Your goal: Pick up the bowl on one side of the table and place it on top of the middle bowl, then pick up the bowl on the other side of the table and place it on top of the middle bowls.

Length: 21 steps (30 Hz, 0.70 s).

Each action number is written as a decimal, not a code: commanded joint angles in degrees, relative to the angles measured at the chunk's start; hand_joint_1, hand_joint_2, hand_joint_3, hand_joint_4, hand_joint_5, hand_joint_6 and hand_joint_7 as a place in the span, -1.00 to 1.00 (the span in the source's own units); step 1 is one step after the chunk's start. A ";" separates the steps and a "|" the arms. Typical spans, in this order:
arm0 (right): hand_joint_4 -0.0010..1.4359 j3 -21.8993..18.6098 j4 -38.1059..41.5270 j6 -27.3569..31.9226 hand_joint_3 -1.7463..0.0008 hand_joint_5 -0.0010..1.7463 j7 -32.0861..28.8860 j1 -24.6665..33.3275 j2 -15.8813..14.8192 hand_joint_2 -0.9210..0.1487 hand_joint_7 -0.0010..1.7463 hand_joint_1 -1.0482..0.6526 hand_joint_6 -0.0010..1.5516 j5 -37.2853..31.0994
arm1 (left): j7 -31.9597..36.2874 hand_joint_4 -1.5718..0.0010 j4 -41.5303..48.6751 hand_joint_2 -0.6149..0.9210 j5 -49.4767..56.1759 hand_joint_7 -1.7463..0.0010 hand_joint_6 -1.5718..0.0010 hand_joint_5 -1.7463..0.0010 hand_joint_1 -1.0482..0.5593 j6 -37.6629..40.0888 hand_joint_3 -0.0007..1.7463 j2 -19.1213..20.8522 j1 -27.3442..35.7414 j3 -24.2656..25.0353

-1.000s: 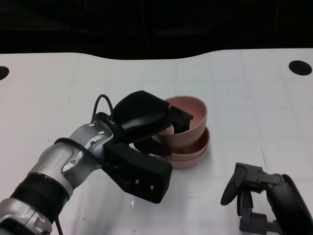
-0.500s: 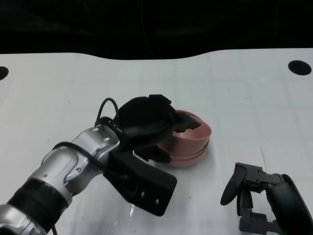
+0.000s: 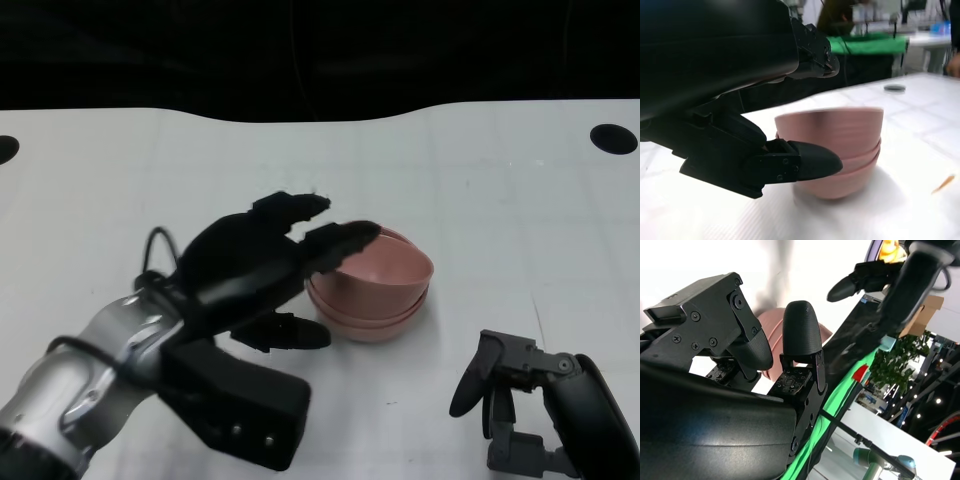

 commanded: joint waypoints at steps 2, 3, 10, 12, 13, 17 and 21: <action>0.33 -0.26 0.05 -0.27 -0.92 1.00 -0.52 0.04 -0.03 0.38 0.68 0.23 0.08 -0.08 | 6.99 1.00 -1.20 1.00 -7.87 0.93 0.62 0.33 -0.40 -5.45 -0.66 -1.35 6.97 5.84; 0.33 -0.23 -0.11 -0.10 -0.92 1.00 -0.44 0.06 0.01 0.38 0.68 0.23 0.08 0.04 | 8.36 1.00 -0.91 1.00 -9.95 0.92 0.59 0.22 -0.34 -7.40 -0.71 -2.17 8.42 6.85; 0.34 -0.31 -0.11 -0.36 -0.93 1.00 -0.35 -0.01 -0.12 0.38 0.69 0.23 0.09 0.07 | 9.72 1.00 1.40 1.00 -23.33 0.43 0.58 -0.42 -0.16 -18.24 -0.75 -7.03 16.04 11.46; 0.34 -0.36 -0.14 -0.31 -0.93 1.00 -0.40 0.06 -0.13 0.39 0.69 0.23 0.09 0.00 | 7.50 0.98 0.43 1.00 -28.36 0.11 0.66 -0.56 -0.15 -18.12 -0.71 -8.31 18.18 12.13; 0.34 -0.39 -0.16 -0.27 -0.93 1.00 -0.43 0.10 -0.15 0.39 0.69 0.23 0.09 -0.06 | 6.39 0.95 -0.20 1.00 -30.73 0.04 0.64 -0.61 -0.14 -17.74 -0.71 -8.93 19.14 12.41; 0.33 -0.47 -0.46 -0.03 -0.94 1.00 -0.05 0.31 -0.31 0.39 0.68 0.23 0.08 0.33 | 0.62 0.73 -5.30 1.00 -43.40 -0.21 0.59 -0.72 -0.05 -14.58 -0.69 -12.37 24.73 12.72; 0.33 -0.63 -0.75 -0.17 -0.93 1.00 0.23 0.53 -0.52 0.39 0.68 0.22 0.08 0.52 | -2.38 0.50 -11.95 1.00 -51.81 -0.39 0.54 -0.78 -0.01 -8.76 -0.67 -15.57 30.49 12.99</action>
